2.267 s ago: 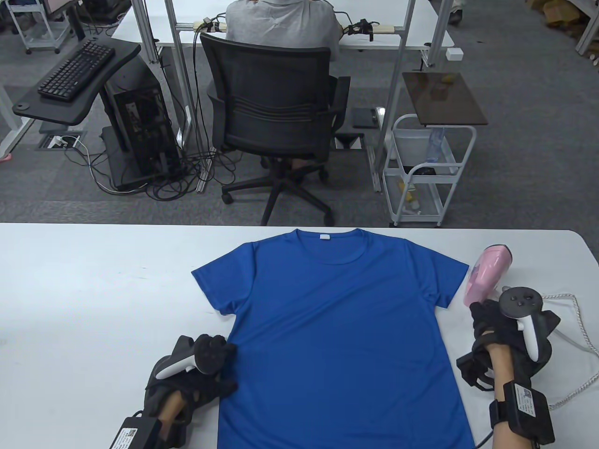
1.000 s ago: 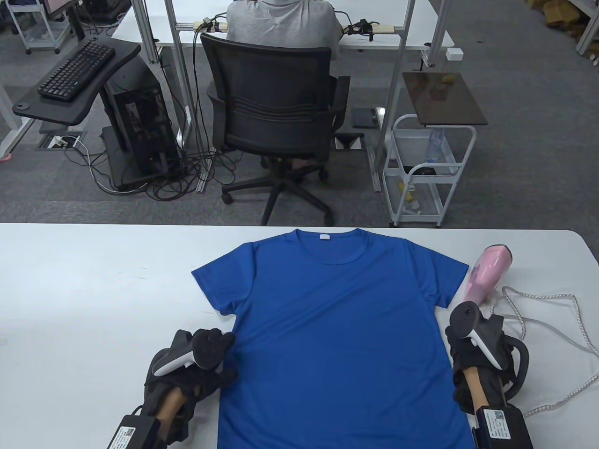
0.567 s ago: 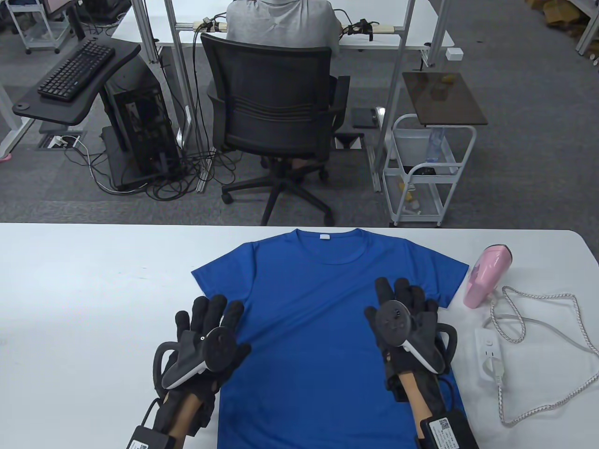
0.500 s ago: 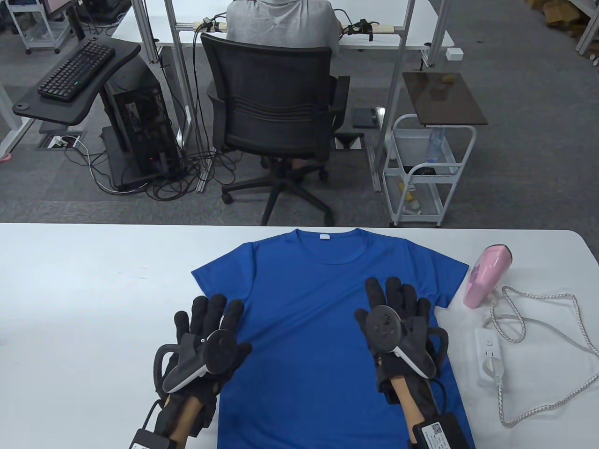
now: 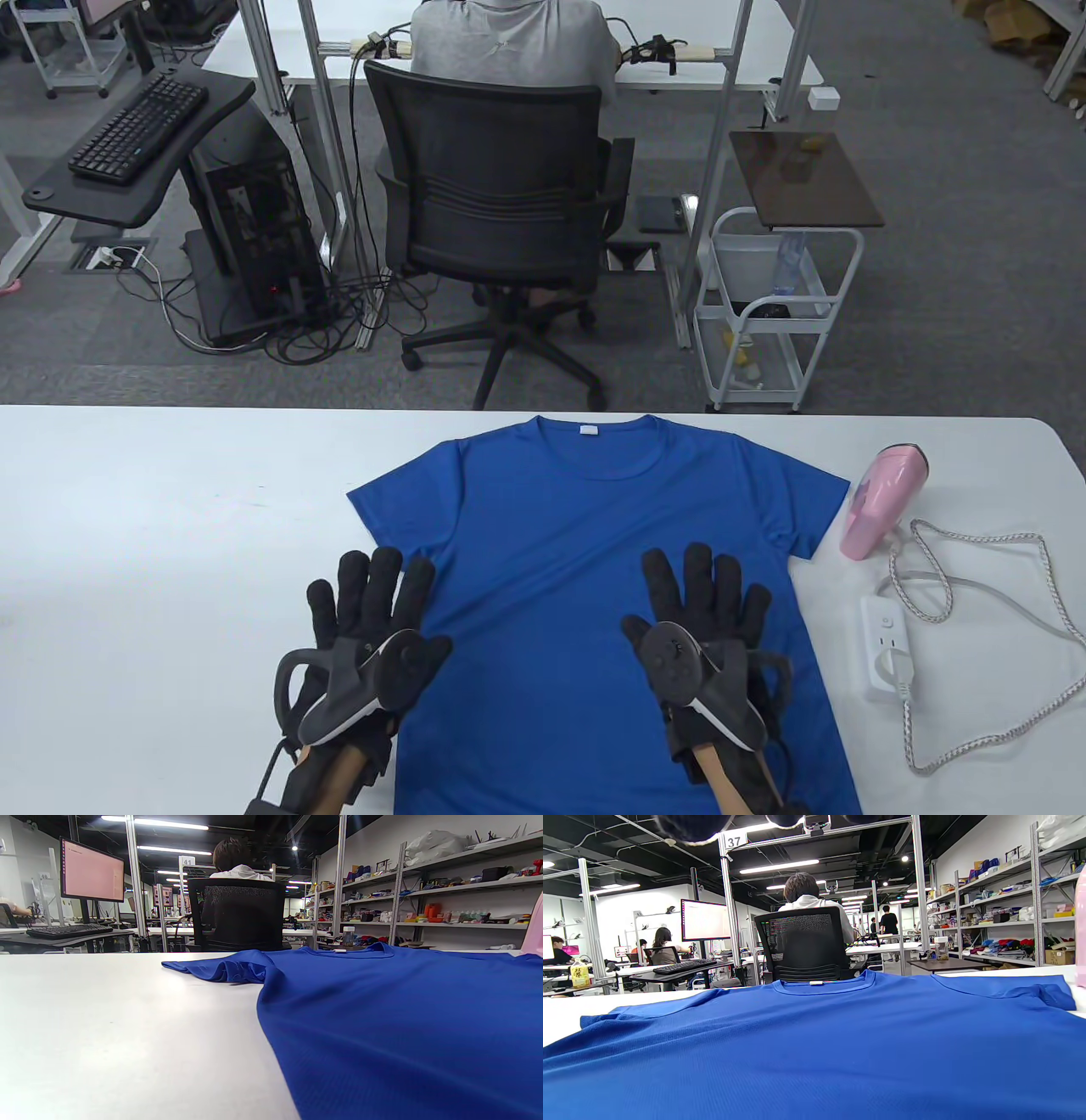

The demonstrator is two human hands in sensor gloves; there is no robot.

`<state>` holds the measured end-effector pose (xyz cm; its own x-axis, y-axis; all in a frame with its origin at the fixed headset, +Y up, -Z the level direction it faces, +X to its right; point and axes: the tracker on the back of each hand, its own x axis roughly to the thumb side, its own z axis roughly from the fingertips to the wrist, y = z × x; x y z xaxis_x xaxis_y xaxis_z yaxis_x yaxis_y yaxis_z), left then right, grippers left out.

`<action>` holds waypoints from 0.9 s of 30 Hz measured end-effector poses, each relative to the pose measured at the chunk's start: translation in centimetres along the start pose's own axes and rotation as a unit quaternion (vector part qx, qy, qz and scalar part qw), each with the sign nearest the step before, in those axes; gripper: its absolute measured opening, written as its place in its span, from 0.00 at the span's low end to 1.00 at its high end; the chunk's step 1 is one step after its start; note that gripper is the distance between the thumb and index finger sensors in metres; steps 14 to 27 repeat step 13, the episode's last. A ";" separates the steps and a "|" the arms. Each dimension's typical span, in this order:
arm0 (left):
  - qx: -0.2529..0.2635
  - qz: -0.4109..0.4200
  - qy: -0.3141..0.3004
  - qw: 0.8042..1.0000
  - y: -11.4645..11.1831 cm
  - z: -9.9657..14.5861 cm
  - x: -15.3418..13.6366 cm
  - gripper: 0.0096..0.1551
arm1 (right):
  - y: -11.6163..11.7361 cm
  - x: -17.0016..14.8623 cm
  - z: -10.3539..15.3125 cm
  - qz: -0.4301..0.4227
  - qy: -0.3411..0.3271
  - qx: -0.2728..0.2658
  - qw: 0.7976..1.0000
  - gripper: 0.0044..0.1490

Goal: Iron t-shirt with electric iron on table

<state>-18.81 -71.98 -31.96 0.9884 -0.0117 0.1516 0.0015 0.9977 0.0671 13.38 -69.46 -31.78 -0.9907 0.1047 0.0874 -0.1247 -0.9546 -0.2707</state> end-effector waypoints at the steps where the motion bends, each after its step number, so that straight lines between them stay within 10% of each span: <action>1: -0.003 0.005 0.000 1.000 -0.2 0.0 0.0 0.53 | 0.1 -0.1 0.0 0.001 -0.001 -0.004 1.000 0.46; 27: -0.018 -0.007 -0.015 1.000 -0.9 -0.1 0.9 0.53 | 0.7 -0.2 0.0 0.016 -0.003 -0.005 1.000 0.45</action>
